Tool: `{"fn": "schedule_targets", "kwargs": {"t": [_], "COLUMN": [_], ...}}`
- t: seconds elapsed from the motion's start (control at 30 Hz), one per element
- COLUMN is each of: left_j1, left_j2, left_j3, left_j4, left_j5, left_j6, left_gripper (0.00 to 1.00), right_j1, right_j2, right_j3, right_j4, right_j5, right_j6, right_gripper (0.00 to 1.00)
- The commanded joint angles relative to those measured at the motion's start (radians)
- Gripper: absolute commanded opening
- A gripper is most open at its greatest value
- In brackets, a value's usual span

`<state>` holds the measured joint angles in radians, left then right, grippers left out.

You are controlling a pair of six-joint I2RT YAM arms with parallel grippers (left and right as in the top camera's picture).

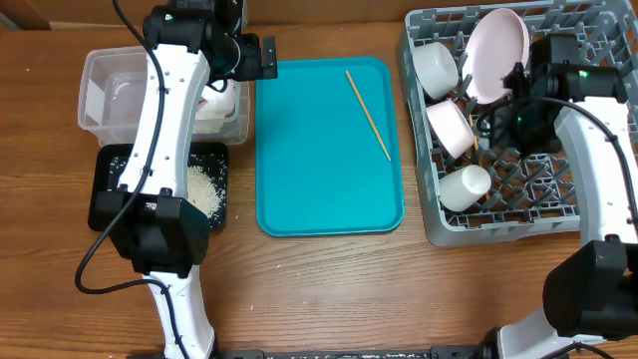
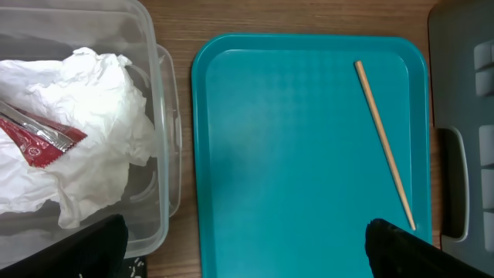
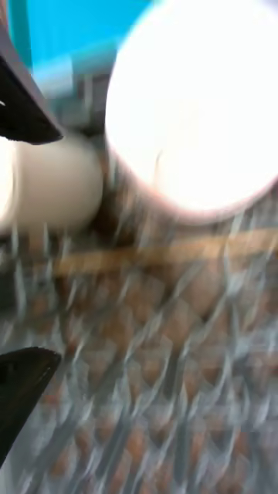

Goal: Sort waste into correct bins and load items into the dishwasher
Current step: 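Carry the chopstick right and drop it into the dish rack, then grasp the remaining chopstick on the teal tray with the right gripper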

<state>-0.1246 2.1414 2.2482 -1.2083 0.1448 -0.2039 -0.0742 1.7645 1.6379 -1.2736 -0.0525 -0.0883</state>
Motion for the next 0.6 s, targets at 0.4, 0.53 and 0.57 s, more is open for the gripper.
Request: {"fn": "schedule_targets", "kwargs": {"t": [0.4, 0.53, 0.57], "left_j1": [-0.003, -0.003, -0.003], "left_j2": [-0.010, -0.010, -0.010], "left_j3": [0.025, 0.025, 0.025], "left_j4": [0.000, 0.000, 0.001], "left_j5": [0.001, 0.001, 0.001], "left_j6": [-0.006, -0.006, -0.006], "left_gripper": [1.00, 1.00, 1.00], "right_j1": [0.412, 0.442, 0.444], "right_j2": [0.118, 0.246, 0.270], "right_j3": [0.081, 0.081, 0.081], "right_j4": [0.329, 0.353, 0.354], "right_j5": [0.047, 0.049, 0.052], "right_j6": [0.056, -0.048, -0.060], "right_gripper": [0.75, 0.67, 0.65]}}
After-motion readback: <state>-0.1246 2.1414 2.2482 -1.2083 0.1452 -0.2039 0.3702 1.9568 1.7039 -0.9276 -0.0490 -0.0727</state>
